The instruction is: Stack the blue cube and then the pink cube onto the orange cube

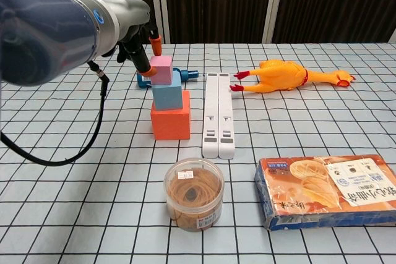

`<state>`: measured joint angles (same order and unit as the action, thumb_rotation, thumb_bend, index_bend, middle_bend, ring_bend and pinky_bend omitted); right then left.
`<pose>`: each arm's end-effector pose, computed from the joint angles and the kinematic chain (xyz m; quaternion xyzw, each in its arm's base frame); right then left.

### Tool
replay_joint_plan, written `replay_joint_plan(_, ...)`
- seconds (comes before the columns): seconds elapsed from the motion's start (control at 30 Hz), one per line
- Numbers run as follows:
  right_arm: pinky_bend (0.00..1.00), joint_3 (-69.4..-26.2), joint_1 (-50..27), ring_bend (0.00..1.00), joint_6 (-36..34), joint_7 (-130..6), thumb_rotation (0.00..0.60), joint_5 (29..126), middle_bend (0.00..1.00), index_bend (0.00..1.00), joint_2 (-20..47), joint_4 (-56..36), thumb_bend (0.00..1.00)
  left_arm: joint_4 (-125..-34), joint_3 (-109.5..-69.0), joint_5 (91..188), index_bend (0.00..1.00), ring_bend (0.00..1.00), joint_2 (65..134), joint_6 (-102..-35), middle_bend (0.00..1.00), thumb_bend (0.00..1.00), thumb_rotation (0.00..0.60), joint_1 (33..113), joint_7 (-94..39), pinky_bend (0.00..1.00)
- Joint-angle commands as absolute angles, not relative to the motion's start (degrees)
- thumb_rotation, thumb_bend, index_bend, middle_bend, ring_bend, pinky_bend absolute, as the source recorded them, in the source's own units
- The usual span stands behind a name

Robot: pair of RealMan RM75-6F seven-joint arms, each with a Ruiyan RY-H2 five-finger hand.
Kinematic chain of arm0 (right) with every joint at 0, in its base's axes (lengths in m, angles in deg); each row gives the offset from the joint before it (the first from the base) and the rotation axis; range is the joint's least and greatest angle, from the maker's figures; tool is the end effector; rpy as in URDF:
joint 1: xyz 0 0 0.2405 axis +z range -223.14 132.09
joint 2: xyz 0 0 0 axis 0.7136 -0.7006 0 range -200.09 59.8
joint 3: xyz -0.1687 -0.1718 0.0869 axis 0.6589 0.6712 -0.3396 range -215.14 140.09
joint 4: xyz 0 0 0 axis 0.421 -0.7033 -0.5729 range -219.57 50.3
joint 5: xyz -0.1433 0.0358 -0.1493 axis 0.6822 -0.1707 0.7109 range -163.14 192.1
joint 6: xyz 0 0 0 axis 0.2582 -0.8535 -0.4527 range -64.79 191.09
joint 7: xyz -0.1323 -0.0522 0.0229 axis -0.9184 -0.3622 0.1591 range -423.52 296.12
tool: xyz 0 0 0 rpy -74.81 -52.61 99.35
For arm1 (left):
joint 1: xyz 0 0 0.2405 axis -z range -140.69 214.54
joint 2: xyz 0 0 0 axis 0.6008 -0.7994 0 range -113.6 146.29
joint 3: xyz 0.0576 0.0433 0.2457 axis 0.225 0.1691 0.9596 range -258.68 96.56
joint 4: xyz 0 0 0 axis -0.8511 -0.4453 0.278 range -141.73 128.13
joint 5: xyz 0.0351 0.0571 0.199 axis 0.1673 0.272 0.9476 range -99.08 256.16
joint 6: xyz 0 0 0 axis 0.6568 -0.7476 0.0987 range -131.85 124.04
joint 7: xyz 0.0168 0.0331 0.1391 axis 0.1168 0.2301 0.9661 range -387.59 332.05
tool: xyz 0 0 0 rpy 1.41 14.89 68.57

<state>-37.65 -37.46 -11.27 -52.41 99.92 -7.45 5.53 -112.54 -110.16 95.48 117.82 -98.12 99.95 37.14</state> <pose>-0.3277 -0.1867 0.1419 0.6078 -0.4813 0.3647 0.5157 -0.0004 0.3271 -0.0023 -0.6457 -0.4332 -0.2910 0.5574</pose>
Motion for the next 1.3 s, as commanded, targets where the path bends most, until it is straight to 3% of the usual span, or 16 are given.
replay_joint_plan(0.03,0.29,-37.6,-37.4,0.16,-11.3,-52.5,0.600,100.0,0.06,0.09,-7.4,5.6,0.06,-113.2,-109.9,96.1,0.34,0.74,117.6,-99.5,0.86,0.38,0.600,100.1,37.6,0.81)
replay_joint_plan(0.17,0.29,-37.6,-37.5,0.16,-11.3,-52.6,0.600,100.1,0.06,0.09,-7.4,5.6,0.06,-113.6,-110.4,97.6,0.34,0.74,117.3,-102.2,0.86,0.38,0.600,100.3,37.9,0.81)
replay_joint_plan(0.37,0.29,-37.7,-37.5,0.16,-11.5,-52.5,0.600,100.0,0.06,0.09,-7.5,5.7,0.06,-122.1,-112.8,97.4,0.33,0.73,112.2,-104.8,0.85,0.38,0.600,98.3,38.5,0.81)
replay_joint_plan(0.47,0.29,-37.6,-37.6,0.16,-11.7,-52.4,0.600,100.3,0.06,0.09,-7.6,5.8,0.06,-130.1,-114.2,96.3,0.31,0.70,107.5,-104.9,0.82,0.38,0.600,95.3,37.4,0.79)
replay_joint_plan(0.6,0.29,-37.6,-37.7,0.16,-12.1,-52.3,0.600,100.5,0.06,0.09,-7.8,6.1,0.06,-141.1,-112.7,98.7,0.28,0.63,99.1,-105.1,0.76,0.38,0.600,89.8,35.5,0.74)
replay_joint_plan(0.77,0.29,-37.6,-37.8,0.16,-12.6,-52.6,0.600,100.9,0.06,0.09,-8.0,6.6,0.06,-141.8,-104.7,110.8,0.23,0.44,90.3,-99.1,0.57,0.37,0.600,79.7,24.2,0.54)
replay_joint_plan(0.93,0.29,-37.6,-37.9,0.16,-13.0,-53.5,0.600,101.0,0.06,0.09,-7.9,7.2,0.06,-141.8,-88.9,132.2,0.14,0.23,78.4,-91.8,0.33,0.36,0.600,64.8,6.7,0.30)
replay_joint_plan(1.0,0.29,-37.6,-38.0,0.16,-13.1,-54.2,0.600,100.9,0.06,0.09,-7.9,7.4,0.06,-136.3,-82.9,142.5,0.11,0.17,75.5,-89.3,0.27,0.36,0.600,60.2,-1.5,0.24)
replay_joint_plan(1.13,0.29,-37.8,-38.2,0.16,-13.4,-55.4,0.600,100.4,0.06,0.09,-7.8,7.5,0.06,-121.8,-77.4,154.3,0.06,0.08,77.2,-87.8,0.17,0.31,0.600,56.2,-11.7,0.15)
replay_joint_plan(1.3,0.29,-38.5,-38.6,0.16,-14.4,-57.3,0.600,99.4,0.06,0.09,-7.8,7.4,0.06,-111.7,-76.5,154.4,0.04,0.05,81.7,-89.0,0.11,0.28,0.600,52.9,-12.3,0.12)
